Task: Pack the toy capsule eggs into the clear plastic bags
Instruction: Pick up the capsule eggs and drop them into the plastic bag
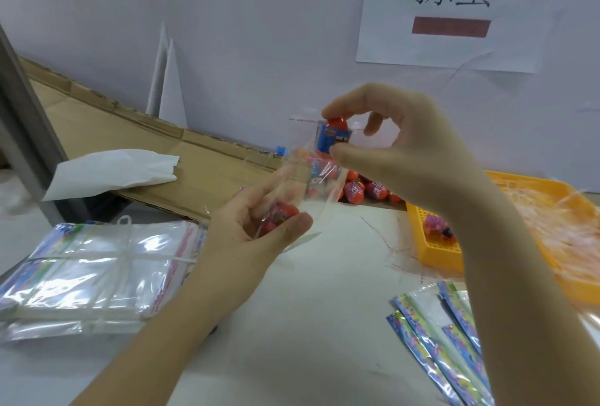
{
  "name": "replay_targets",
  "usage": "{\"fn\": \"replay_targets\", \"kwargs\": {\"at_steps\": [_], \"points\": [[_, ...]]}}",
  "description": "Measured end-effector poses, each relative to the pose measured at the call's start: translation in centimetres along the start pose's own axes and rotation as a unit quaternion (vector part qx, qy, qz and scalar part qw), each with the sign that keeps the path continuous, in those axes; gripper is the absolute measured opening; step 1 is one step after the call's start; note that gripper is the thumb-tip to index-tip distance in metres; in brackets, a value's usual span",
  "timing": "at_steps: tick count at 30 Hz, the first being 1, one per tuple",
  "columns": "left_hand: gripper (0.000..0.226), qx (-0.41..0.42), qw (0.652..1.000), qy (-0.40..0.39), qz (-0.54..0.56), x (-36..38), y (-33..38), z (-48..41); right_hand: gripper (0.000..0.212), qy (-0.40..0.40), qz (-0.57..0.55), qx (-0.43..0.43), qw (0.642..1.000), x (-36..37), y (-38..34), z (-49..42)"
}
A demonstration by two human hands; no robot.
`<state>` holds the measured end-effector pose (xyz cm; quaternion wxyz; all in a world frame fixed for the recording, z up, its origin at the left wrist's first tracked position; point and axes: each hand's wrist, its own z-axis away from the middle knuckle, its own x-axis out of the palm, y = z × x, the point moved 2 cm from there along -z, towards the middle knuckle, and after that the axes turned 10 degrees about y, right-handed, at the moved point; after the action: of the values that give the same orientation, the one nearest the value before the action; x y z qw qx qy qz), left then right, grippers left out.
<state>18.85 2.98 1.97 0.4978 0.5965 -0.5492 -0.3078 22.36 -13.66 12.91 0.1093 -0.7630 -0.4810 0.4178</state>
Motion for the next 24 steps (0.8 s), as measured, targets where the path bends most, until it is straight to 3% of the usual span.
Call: {"fn": "replay_targets", "kwargs": {"at_steps": [10, 13, 16, 18, 20, 21, 22, 24], "points": [[0.061, -0.036, 0.997, -0.034, 0.058, 0.2, 0.5, 0.2, 0.015, -0.06, 0.03, 0.014, 0.998, -0.1, 0.2, 0.0], [0.059, -0.049, 0.995, -0.043, 0.07, 0.2, 0.6, 0.2, 0.024, -0.088, 0.049, 0.0, 0.995, 0.0, 0.4, -0.1], [0.053, -0.067, 0.993, -0.028, 0.092, 0.0, 0.4, 0.0, 0.029, -0.004, -0.04, 0.0, 0.999, 0.3, 0.9, -0.3], [0.055, -0.077, 0.991, -0.013, 0.11, -0.1, 0.2, -0.2, 0.058, 0.016, -0.11, 0.059, 0.992, 0.7, 1.6, -0.2], [0.051, -0.08, 0.989, -0.007, 0.125, -0.2, 0.2, -0.3, 0.09, -0.065, -0.14, 0.146, 0.977, 1.8, 2.7, 0.0], [0.048, -0.079, 0.989, -0.009, 0.127, -0.3, 0.2, -0.3, 0.096, -0.116, -0.148, 0.179, 0.966, 2.4, 3.1, 0.2], [0.047, -0.077, 0.989, -0.014, 0.126, -0.3, 0.2, -0.2, 0.09, -0.152, -0.157, 0.197, 0.956, 3.0, 3.3, 0.4], [0.047, -0.074, 0.99, -0.02, 0.122, -0.2, 0.3, -0.2, 0.049, -0.16, -0.186, 0.198, 0.949, 4.0, 3.4, 0.5]]}}
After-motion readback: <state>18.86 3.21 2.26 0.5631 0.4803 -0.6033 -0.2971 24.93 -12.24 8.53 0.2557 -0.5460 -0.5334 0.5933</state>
